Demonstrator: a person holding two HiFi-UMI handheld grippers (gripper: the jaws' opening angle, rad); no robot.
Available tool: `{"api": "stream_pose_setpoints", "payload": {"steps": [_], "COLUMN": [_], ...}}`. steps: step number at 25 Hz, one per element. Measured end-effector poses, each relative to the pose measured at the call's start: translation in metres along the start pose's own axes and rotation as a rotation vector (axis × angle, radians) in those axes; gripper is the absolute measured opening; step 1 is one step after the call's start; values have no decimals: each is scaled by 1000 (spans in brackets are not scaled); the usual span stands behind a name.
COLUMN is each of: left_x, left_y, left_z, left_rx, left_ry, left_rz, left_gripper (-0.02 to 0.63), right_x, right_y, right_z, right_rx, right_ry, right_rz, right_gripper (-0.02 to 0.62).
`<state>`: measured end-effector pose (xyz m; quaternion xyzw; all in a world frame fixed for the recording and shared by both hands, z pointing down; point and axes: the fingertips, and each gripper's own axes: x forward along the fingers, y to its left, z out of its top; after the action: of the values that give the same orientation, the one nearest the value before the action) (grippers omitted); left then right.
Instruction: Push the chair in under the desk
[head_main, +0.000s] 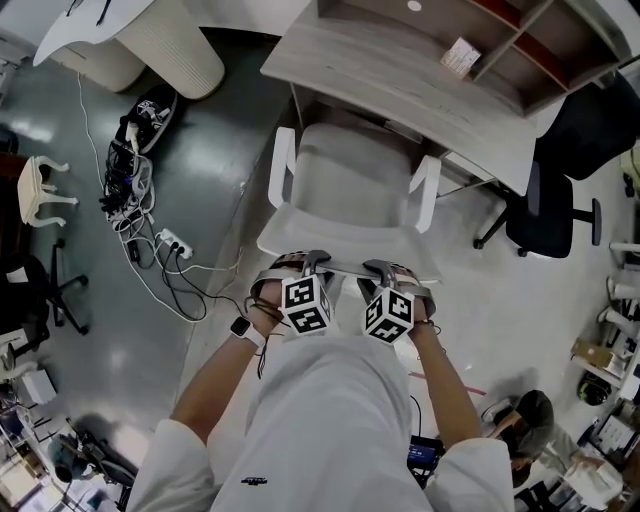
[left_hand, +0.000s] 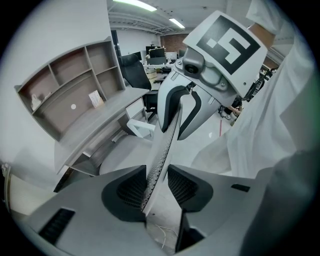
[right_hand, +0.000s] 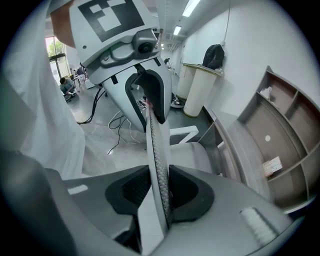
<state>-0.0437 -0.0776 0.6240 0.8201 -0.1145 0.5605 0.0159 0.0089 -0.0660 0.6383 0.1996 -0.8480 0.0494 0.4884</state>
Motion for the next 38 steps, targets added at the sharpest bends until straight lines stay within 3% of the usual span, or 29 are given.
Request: {"api": "stream_pose_setpoints", "payload": {"steps": [19,29,38], "left_x": [1,5,9], "left_y": [48,75,94], "left_z": [-10,-14,-14], "left_rx": [68,55,83], "left_ry": [-4,7,6], "left_rz": [-7,1,36], "left_gripper": [140,153,156], "right_x": [19,29,35], "right_y": [-29,-47,-62], "right_z": [27,40,48], "right_rx": [72,72,84], "right_ry": [-15,-31,-39], "right_rz": [-19,-45,-59], "right_gripper": [123,120,120]}}
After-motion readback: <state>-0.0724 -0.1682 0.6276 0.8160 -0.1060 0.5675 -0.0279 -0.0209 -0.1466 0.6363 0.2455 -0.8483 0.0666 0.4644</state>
